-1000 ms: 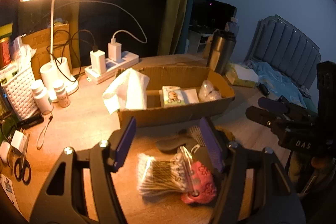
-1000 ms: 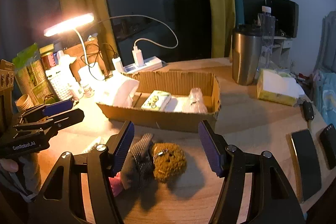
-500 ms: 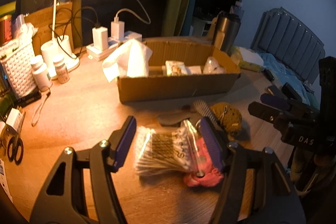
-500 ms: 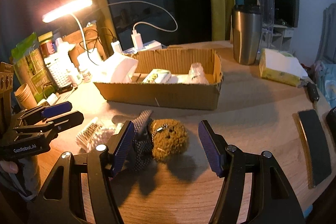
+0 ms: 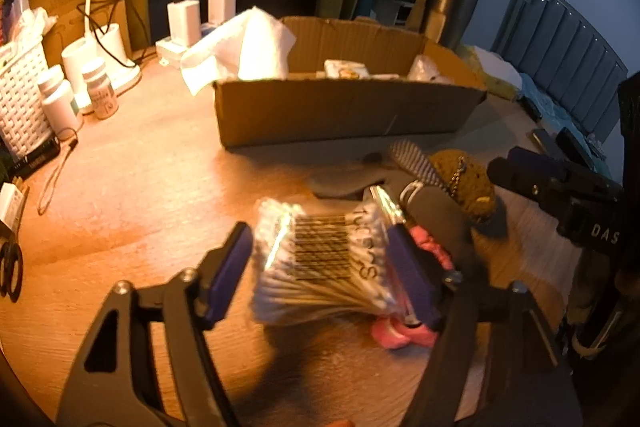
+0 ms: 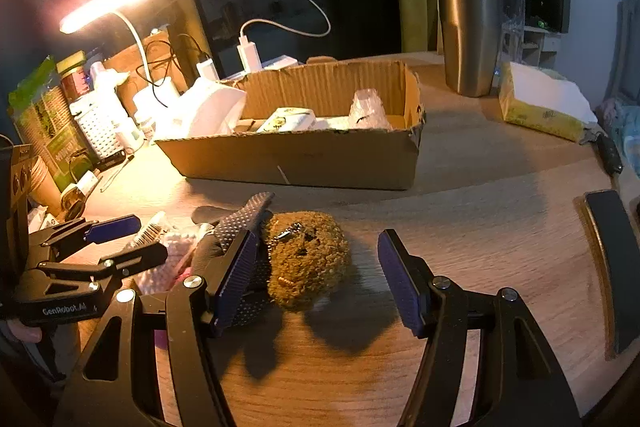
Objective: Organize soft objects
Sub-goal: 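Grasp the cotton-swab bag with the left gripper while the right moves to the brown fuzzy ball, then grasp the brown fuzzy ball with the right gripper while the left lifts the cotton-swab bag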
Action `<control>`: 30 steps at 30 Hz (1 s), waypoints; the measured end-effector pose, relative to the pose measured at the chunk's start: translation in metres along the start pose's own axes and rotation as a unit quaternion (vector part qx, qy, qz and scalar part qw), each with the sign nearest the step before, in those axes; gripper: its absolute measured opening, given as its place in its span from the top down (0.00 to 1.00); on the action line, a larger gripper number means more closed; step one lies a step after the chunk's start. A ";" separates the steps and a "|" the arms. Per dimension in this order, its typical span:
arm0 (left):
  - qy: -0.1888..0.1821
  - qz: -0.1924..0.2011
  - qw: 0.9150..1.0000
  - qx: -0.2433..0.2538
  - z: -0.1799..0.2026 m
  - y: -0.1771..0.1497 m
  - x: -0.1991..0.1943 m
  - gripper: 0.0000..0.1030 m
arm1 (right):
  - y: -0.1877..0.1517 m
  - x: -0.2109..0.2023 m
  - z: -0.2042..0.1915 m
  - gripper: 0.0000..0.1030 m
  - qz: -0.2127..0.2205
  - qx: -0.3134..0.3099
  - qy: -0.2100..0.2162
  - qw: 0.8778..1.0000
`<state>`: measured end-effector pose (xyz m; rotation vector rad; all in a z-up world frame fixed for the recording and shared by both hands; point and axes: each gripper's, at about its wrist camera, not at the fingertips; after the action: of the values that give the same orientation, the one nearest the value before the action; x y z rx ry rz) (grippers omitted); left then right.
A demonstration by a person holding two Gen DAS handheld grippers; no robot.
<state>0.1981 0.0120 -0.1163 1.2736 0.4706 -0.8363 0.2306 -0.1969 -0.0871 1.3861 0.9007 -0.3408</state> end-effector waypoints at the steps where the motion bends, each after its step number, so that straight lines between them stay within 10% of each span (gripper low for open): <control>1: -0.001 -0.002 1.000 -0.002 -0.001 0.000 0.002 0.28 | 0.000 0.003 0.001 0.35 -0.003 0.000 0.000 1.000; 16: -0.013 -0.022 0.999 -0.024 -0.011 -0.001 0.017 0.29 | -0.004 0.033 -0.002 0.35 -0.045 -0.010 0.004 0.999; 20: -0.022 -0.018 0.999 -0.021 -0.012 -0.003 0.015 0.32 | -0.006 0.034 -0.006 0.54 -0.050 -0.020 0.003 0.999; 30: -0.034 0.001 0.999 -0.021 -0.010 -0.002 0.002 0.32 | -0.002 0.022 -0.010 0.58 -0.032 -0.031 -0.009 0.999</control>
<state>0.1995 0.0206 -0.1214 1.2034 0.4303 -0.8608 0.2397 -0.1816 -0.1030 1.2974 0.9355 -0.3708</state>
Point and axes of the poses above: each gripper's, at about its wrist camera, not at the fingertips, and x roughly the way its jaws point, z to its right, y to its top, and after that the axes turned 7 degrees about -y, right-handed
